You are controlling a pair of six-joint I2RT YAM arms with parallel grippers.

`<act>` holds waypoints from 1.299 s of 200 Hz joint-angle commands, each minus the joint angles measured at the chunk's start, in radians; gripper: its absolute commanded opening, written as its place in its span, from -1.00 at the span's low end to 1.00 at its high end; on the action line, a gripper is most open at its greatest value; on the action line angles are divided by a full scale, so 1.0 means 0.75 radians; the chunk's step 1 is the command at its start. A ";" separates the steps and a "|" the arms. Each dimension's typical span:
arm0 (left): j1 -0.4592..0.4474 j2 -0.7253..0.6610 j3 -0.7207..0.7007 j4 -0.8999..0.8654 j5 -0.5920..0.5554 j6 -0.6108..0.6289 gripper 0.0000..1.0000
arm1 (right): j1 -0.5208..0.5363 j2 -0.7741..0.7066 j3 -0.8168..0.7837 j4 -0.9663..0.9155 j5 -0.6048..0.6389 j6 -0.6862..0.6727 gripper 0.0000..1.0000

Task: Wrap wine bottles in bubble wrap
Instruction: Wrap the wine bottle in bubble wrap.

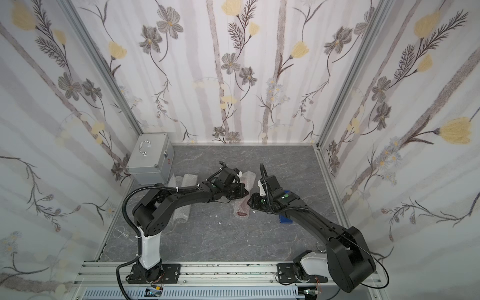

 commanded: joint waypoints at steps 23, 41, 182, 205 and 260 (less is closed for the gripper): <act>0.000 0.021 -0.014 -0.248 -0.124 0.012 -0.94 | 0.155 -0.034 -0.044 0.131 0.141 0.129 0.04; -0.001 0.021 -0.014 -0.251 -0.122 0.009 -0.94 | 0.236 -0.009 -0.043 0.194 0.253 0.149 0.10; -0.011 0.016 -0.017 -0.248 -0.121 0.007 -0.93 | 0.502 0.375 0.212 0.045 0.793 0.198 0.14; -0.010 0.017 -0.021 -0.248 -0.128 0.009 -0.93 | 0.501 0.330 0.170 0.049 0.797 0.207 -0.32; -0.010 0.024 -0.030 -0.247 -0.146 0.021 -0.93 | 0.453 0.231 0.017 0.153 0.680 0.234 -0.89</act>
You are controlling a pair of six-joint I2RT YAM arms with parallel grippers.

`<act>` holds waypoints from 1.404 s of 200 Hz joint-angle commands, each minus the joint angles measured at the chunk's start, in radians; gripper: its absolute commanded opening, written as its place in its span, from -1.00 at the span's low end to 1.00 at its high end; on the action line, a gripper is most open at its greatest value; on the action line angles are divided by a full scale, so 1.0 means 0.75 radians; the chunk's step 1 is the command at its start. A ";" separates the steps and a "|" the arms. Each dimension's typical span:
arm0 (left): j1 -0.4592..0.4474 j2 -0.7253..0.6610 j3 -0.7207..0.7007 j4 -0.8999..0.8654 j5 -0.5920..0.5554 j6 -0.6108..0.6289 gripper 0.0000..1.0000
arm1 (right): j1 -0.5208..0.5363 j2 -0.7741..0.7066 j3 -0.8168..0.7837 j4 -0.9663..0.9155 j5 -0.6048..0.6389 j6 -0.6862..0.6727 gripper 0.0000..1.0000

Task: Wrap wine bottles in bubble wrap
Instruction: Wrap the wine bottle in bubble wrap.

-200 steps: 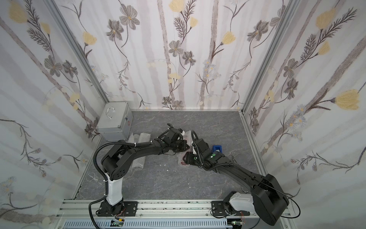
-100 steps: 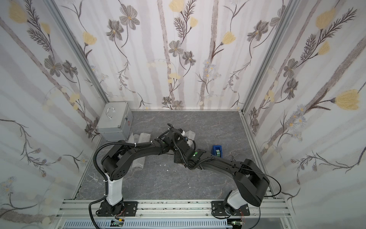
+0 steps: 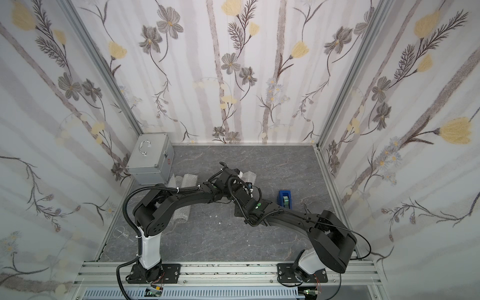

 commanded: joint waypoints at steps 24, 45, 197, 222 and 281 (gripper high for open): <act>0.003 0.028 -0.021 -0.261 -0.123 0.027 -0.93 | -0.072 -0.055 -0.173 0.175 -0.189 0.045 -0.86; 0.000 0.032 -0.017 -0.264 -0.122 0.027 -0.92 | -0.134 -0.070 -0.284 0.344 -0.350 0.066 -0.83; -0.007 0.035 -0.016 -0.267 -0.133 0.034 -0.90 | -0.361 -0.155 -0.237 0.231 -0.591 -0.096 -0.20; -0.006 0.033 -0.015 -0.267 -0.134 0.035 -0.90 | -0.364 -0.095 -0.150 0.172 -0.627 -0.142 -0.20; -0.007 0.034 -0.021 -0.265 -0.135 0.035 -0.88 | -0.407 -0.082 -0.099 0.160 -0.654 -0.179 -0.05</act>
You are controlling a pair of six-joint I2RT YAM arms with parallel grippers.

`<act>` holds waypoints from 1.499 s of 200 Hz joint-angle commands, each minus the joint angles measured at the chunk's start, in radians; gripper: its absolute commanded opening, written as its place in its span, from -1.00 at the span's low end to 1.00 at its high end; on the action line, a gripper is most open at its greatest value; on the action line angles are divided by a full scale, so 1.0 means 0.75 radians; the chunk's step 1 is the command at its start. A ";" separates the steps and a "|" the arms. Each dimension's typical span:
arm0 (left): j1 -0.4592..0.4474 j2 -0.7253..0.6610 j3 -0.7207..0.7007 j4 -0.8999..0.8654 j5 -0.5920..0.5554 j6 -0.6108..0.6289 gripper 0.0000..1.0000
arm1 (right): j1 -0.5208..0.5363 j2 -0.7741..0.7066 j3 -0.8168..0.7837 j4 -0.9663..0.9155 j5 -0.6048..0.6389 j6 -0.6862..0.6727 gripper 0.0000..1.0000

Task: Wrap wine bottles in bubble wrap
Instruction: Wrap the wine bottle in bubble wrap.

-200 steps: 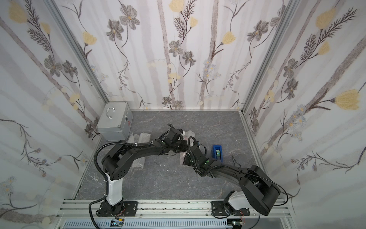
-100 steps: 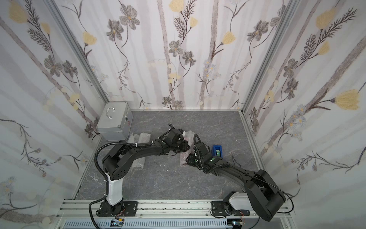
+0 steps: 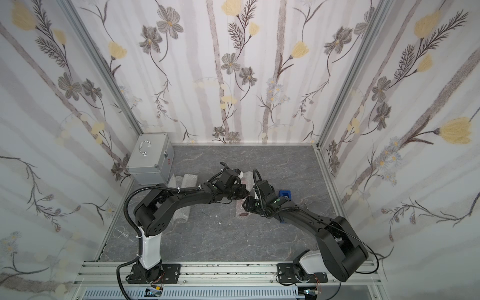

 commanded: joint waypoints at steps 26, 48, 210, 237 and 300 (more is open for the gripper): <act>0.001 0.023 -0.022 -0.275 -0.116 0.015 -0.88 | -0.043 0.032 0.060 0.018 -0.030 -0.049 -0.30; 0.001 0.023 -0.024 -0.276 -0.118 0.016 -0.88 | -0.071 0.021 0.056 0.033 -0.057 -0.070 -0.63; 0.003 -0.118 0.020 -0.316 -0.050 0.070 0.14 | -0.141 0.153 -0.138 0.258 -0.185 -0.033 -1.00; 0.021 -0.182 0.050 -0.366 -0.036 0.112 0.32 | -0.140 0.161 -0.136 0.264 -0.191 -0.033 -1.00; 0.081 -0.259 -0.087 -0.346 -0.053 0.133 0.63 | -0.140 0.178 -0.128 0.273 -0.207 -0.032 -1.00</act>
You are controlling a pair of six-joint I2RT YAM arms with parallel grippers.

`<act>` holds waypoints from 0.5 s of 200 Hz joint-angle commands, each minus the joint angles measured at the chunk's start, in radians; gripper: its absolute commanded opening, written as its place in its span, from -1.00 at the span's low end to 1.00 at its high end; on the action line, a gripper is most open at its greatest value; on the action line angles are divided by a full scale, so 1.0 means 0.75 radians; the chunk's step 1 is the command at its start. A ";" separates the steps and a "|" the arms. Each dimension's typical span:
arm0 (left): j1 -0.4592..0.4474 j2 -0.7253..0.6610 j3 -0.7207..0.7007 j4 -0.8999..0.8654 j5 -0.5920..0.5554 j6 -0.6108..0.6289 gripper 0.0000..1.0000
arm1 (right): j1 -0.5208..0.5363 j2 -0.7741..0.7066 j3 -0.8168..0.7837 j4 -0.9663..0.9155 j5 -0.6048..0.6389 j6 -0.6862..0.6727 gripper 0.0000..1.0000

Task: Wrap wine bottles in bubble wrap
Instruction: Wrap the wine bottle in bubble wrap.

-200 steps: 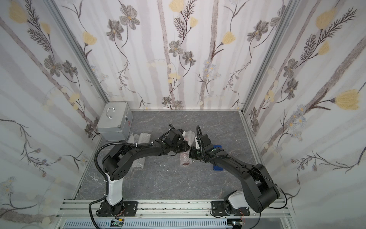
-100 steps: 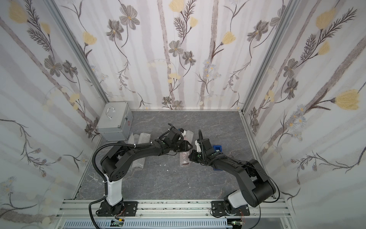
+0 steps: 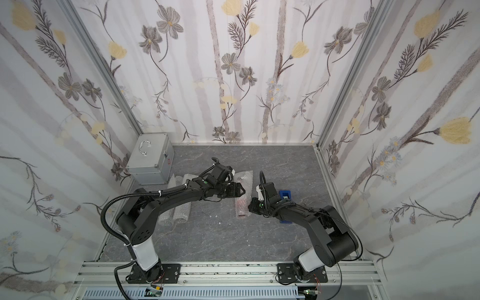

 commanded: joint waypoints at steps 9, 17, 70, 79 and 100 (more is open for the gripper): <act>0.011 0.001 -0.058 0.024 -0.028 0.011 0.64 | 0.001 0.010 0.007 -0.012 -0.007 0.013 -0.99; 0.009 0.027 -0.060 0.049 -0.020 0.002 0.64 | -0.001 0.014 0.007 -0.010 -0.005 0.011 -0.99; -0.041 0.181 0.036 0.048 0.009 -0.025 0.64 | 0.002 0.034 0.021 -0.005 -0.014 0.011 -0.97; -0.043 0.194 0.038 0.043 -0.003 -0.021 0.63 | 0.001 0.035 0.021 -0.003 -0.014 0.010 -0.97; -0.042 0.210 0.023 0.018 -0.056 -0.002 0.41 | 0.002 0.045 0.017 0.001 -0.016 0.008 -0.96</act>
